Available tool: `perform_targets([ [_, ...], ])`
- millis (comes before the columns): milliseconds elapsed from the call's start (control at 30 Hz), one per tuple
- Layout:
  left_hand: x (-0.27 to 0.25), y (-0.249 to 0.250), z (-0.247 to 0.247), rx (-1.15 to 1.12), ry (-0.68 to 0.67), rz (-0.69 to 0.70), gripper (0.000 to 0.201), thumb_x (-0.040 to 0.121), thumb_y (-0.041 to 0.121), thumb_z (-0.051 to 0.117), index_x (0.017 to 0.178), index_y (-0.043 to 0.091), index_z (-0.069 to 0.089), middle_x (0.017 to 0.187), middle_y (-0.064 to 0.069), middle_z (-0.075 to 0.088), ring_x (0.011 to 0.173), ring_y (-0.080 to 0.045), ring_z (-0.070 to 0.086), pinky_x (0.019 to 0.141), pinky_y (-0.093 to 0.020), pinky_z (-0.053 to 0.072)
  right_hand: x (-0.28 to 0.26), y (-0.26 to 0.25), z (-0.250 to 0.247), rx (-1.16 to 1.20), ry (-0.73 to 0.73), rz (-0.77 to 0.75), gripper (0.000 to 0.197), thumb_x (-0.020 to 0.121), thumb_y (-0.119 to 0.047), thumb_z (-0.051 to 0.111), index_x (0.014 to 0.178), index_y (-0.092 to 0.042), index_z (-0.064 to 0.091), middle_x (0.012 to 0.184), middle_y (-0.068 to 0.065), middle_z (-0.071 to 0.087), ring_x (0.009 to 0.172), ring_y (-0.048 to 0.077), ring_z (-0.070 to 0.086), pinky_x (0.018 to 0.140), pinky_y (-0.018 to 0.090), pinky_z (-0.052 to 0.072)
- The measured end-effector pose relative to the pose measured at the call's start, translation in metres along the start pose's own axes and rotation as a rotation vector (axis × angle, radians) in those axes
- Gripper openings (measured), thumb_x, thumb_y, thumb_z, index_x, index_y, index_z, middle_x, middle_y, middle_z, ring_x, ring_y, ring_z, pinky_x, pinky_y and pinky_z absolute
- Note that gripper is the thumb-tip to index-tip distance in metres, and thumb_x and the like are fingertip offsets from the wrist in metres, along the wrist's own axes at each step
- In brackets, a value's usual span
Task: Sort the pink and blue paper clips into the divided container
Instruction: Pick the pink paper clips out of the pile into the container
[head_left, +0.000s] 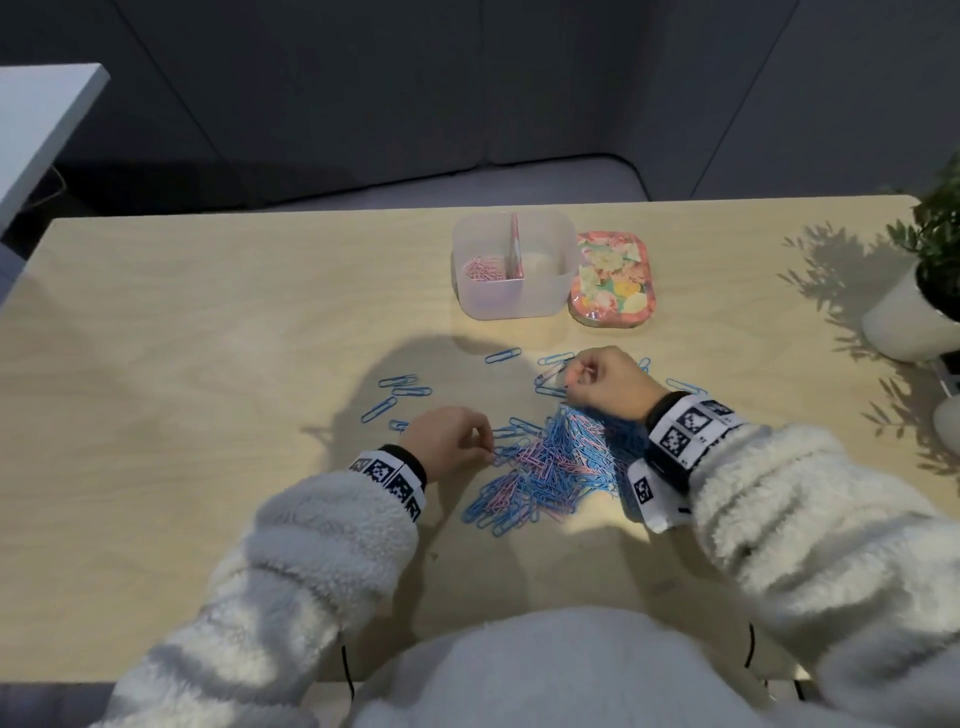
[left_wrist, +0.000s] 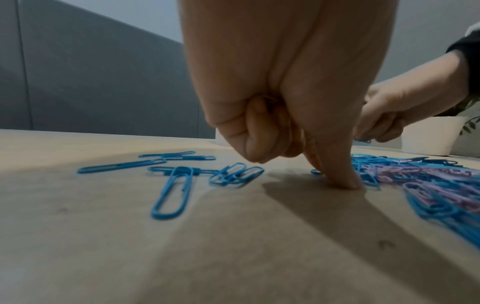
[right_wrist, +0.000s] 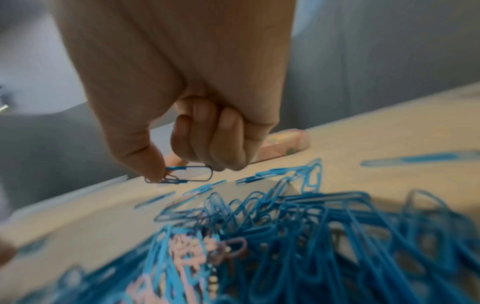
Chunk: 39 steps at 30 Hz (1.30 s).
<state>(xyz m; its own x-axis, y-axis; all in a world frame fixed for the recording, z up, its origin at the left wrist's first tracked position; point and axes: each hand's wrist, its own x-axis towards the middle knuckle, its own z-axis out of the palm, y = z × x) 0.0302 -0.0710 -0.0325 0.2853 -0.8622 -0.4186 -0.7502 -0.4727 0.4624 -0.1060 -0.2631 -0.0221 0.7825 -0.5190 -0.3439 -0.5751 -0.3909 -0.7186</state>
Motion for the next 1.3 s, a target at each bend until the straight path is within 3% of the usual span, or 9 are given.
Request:
perform_targets([
  [233, 0.003, -0.002, -0.002, -0.003, 0.019, 0.015, 0.019, 0.092, 0.026, 0.05, 0.097, 0.012, 0.062, 0.092, -0.004, 0.063, 0.081, -0.018, 0.054, 0.07, -0.027, 0.04, -0.016, 0.019, -0.012, 0.163, -0.114, 0.093, 0.029, 0.077, 0.007, 0.062, 0.056, -0.011, 0.053, 0.053, 0.004, 0.046, 0.04, 0.003, 0.038, 0.048, 0.019, 0.033],
  [367, 0.011, 0.001, -0.028, -0.12, 0.075, -0.013, 0.02, 0.094, 0.024, 0.045, 0.09, 0.008, 0.056, 0.081, -0.003, 0.056, 0.071, -0.019, 0.049, 0.06, -0.027, 0.035, -0.019, 0.016, -0.015, 0.236, 0.005, 0.121, 0.03, 0.081, 0.003, 0.059, 0.057, -0.015, 0.054, 0.058, 0.004, 0.055, 0.05, 0.008, 0.045, 0.055, 0.021, 0.036],
  [533, 0.048, 0.016, -0.081, -0.088, 0.241, -0.041, 0.019, 0.093, 0.026, 0.044, 0.091, 0.011, 0.056, 0.088, -0.009, 0.062, 0.079, -0.025, 0.056, 0.07, -0.033, 0.044, -0.025, 0.003, -0.025, 0.322, 0.033, 0.133, 0.015, 0.086, -0.001, 0.059, 0.073, -0.008, 0.06, 0.036, -0.014, 0.054, 0.025, 0.001, 0.036, 0.03, 0.008, 0.024],
  [633, 0.081, 0.032, -0.115, -0.078, 0.355, -0.115, 0.021, 0.088, 0.018, 0.043, 0.097, 0.006, 0.057, 0.103, -0.019, 0.064, 0.097, -0.034, 0.059, 0.082, -0.035, 0.046, -0.025, 0.006, -0.025, 0.337, 0.004, 0.155, 0.025, 0.085, -0.004, 0.061, 0.063, -0.014, 0.058, 0.059, 0.0, 0.065, 0.025, 0.002, 0.028, 0.03, 0.011, 0.022],
  [733, 0.108, 0.049, -0.134, -0.049, 0.442, -0.142, 0.024, 0.087, 0.015, 0.043, 0.101, 0.001, 0.057, 0.11, -0.021, 0.064, 0.103, -0.037, 0.058, 0.084, -0.037, 0.046, -0.027, 0.006, -0.022, 0.388, -0.044, 0.189, 0.03, 0.086, -0.003, 0.057, 0.059, -0.013, 0.048, 0.032, -0.011, 0.039, 0.027, 0.001, 0.026, 0.034, 0.01, 0.021],
  [833, 0.128, 0.059, -0.136, 0.019, 0.463, -0.171, 0.027, 0.09, 0.015, 0.04, 0.105, -0.001, 0.057, 0.114, -0.022, 0.061, 0.105, -0.038, 0.057, 0.085, -0.04, 0.046, -0.029, 0.004, -0.02, 0.451, -0.03, 0.167, 0.025, 0.084, 0.003, 0.053, 0.064, -0.008, 0.044, 0.033, -0.013, 0.034, 0.029, 0.003, 0.027, 0.036, 0.01, 0.022],
  [1033, 0.137, 0.051, -0.127, 0.194, 0.282, -0.185, 0.031, 0.093, 0.015, 0.042, 0.116, -0.001, 0.055, 0.122, -0.022, 0.057, 0.111, -0.038, 0.055, 0.091, -0.04, 0.045, -0.03, 0.007, -0.017, 0.454, -0.009, 0.171, 0.039, 0.079, 0.006, 0.051, 0.047, -0.015, 0.052, 0.063, 0.016, 0.047, 0.033, 0.006, 0.029, 0.038, 0.014, 0.025],
  [1167, 0.124, 0.044, -0.127, 0.085, 0.372, -0.12, 0.032, 0.09, 0.009, 0.039, 0.118, 0.003, 0.053, 0.121, -0.02, 0.058, 0.112, -0.036, 0.054, 0.095, -0.041, 0.044, -0.029, 0.013, -0.013, 0.537, -0.054, 0.176, 0.031, 0.081, 0.011, 0.055, 0.059, -0.011, 0.052, 0.037, -0.002, 0.043, 0.031, 0.006, 0.03, 0.038, 0.015, 0.026],
  [1300, 0.097, 0.051, -0.101, 0.031, 0.617, 0.145, 0.028, 0.08, 0.012, 0.039, 0.092, 0.005, 0.063, 0.099, -0.017, 0.063, 0.097, -0.034, 0.057, 0.082, -0.044, 0.048, -0.029, 0.019, -0.011, 0.58, -0.011, 0.192, 0.025, 0.078, 0.013, 0.062, 0.072, -0.009, 0.052, 0.042, -0.004, 0.05, 0.029, 0.003, 0.037, 0.034, 0.013, 0.031],
])
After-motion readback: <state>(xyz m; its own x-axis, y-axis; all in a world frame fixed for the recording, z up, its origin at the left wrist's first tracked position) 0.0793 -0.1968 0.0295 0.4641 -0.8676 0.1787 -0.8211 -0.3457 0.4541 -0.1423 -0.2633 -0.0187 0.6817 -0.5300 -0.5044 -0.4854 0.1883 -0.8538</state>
